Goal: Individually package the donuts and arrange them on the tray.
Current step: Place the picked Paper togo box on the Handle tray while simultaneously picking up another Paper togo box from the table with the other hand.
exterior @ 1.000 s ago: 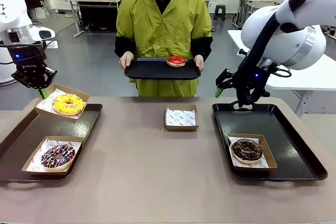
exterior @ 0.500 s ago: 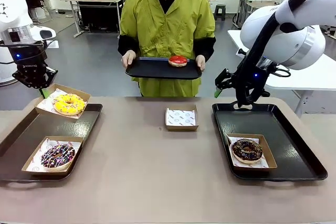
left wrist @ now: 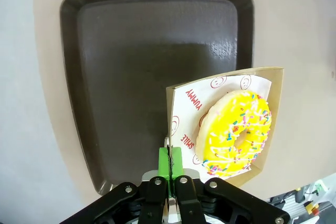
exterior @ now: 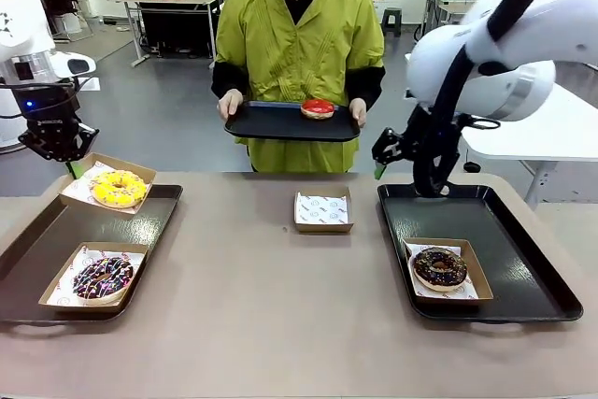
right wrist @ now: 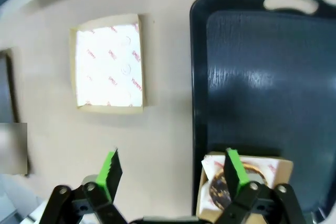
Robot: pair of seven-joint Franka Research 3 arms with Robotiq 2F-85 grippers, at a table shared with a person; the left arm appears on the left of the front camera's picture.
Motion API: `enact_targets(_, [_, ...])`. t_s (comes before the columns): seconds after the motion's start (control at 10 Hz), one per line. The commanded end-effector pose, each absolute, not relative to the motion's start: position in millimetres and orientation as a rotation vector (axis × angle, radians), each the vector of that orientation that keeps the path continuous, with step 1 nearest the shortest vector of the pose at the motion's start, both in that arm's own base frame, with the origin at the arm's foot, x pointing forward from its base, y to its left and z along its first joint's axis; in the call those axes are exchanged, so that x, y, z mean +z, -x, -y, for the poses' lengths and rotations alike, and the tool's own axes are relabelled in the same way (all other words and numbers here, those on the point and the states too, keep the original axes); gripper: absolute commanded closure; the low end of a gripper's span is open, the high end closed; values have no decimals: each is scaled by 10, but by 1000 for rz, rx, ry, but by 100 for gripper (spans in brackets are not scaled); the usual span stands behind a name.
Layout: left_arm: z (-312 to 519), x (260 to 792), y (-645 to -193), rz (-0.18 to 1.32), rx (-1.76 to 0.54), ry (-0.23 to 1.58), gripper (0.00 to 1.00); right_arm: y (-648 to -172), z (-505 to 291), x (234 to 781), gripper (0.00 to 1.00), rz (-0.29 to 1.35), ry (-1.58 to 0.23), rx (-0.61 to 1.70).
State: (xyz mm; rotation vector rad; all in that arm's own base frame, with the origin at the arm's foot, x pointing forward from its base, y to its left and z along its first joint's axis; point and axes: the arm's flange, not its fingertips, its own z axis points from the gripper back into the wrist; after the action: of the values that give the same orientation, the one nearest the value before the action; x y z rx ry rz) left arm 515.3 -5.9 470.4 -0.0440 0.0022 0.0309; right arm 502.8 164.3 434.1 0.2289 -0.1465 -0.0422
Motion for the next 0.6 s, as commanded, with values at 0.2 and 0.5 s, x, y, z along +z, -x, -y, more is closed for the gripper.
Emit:
enact_targets(0.2, [-302, 4585, -5235, 28, 70, 61, 99, -5540, -2277, 4212, 0, 132, -86, -21])
enact_targets(0.5, [-475, 4379, -5381, 18, 86, 82, 99, -5782, -2590, 3847, 0, 101, -70, 36])
